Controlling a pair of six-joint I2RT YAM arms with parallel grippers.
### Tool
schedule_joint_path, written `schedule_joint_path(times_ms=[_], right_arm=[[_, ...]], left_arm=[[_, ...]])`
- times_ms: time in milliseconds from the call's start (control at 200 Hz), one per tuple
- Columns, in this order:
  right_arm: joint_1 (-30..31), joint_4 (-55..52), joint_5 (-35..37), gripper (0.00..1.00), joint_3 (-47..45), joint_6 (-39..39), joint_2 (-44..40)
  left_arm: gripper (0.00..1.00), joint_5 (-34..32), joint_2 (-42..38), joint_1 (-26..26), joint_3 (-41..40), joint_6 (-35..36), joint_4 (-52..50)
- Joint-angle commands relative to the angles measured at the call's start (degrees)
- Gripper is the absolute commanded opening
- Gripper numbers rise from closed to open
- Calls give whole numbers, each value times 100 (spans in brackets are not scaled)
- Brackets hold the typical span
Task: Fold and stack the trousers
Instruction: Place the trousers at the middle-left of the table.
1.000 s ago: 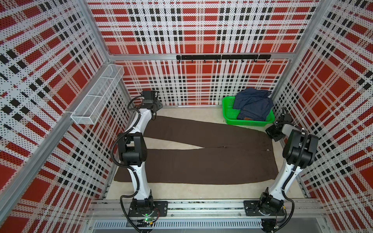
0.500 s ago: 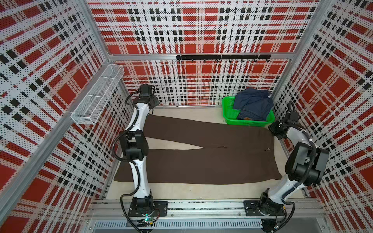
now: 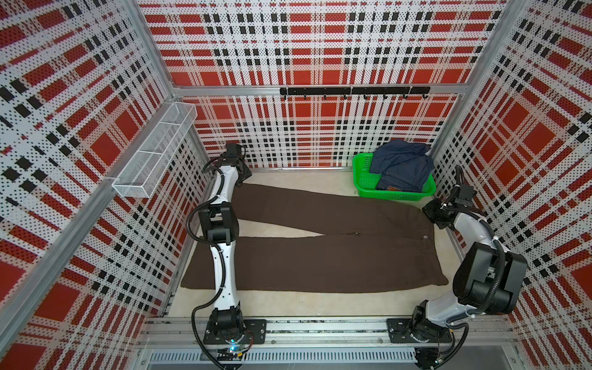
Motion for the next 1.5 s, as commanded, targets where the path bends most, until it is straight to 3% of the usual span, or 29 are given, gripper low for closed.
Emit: schedule_joint_path(times_ms=[0,361,802,1077,1178,1258,1378,1493], right_arm=[[54,-113,-99,0,11,-153,-138],[-3,-257,15,0,-115,-237,-249],[-502,-287,-134,0,-716,-224,-630],[-640,-499,-90,0,-725,-409,-822],[-676,-517,-64,0,-709,-414,-855],[-681,-517,-70,0,-676,-409,-855],[-685,-526,-86,0,-631,-383,-866],[-685,-526,-61,0,-636,-373,-912]], left_arm=[[55,-125,392,93,110,-51,-80],[44,-437,438,266,-792,4,-116],[41,-912,-557,314,-2663,195,-111],[29,-877,-1200,318,-3543,286,-200],[28,-933,-1279,295,-3404,294,-343],[40,-928,-1322,245,-2992,269,-458],[53,-1075,-1134,83,-1812,145,-729],[56,-1065,-466,58,-485,34,-1210]])
